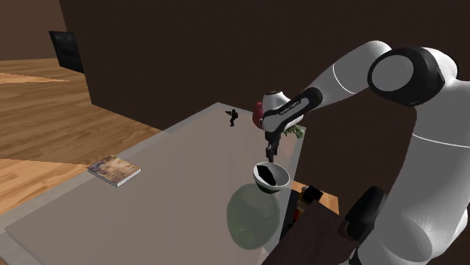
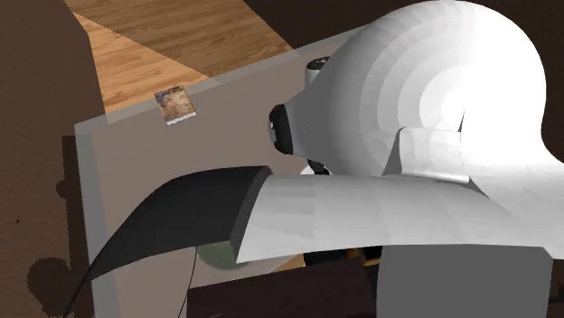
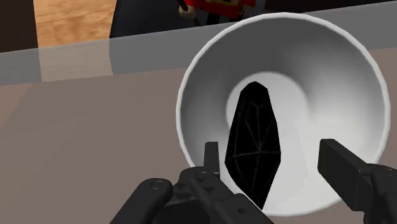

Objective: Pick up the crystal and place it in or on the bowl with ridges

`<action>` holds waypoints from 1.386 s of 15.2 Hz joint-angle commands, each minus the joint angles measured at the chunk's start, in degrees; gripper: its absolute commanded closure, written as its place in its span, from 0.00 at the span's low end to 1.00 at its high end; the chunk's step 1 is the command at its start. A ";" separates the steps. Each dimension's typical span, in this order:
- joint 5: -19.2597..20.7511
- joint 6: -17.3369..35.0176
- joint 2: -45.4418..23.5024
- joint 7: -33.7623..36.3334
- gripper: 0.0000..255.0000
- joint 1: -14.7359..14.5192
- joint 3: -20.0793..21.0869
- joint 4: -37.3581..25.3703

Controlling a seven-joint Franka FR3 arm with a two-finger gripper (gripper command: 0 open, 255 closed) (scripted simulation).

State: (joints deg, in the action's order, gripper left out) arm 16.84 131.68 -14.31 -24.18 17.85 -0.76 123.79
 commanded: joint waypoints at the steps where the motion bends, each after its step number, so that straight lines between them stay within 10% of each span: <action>1: -0.89 1.90 -3.04 3.10 0.00 -0.01 -0.28 -0.99; 21: -3.27 11.49 -15.62 11.80 0.00 -0.04 -1.45 -3.90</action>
State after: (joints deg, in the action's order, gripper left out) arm 13.57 143.16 -29.93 -12.38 17.81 -2.21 119.89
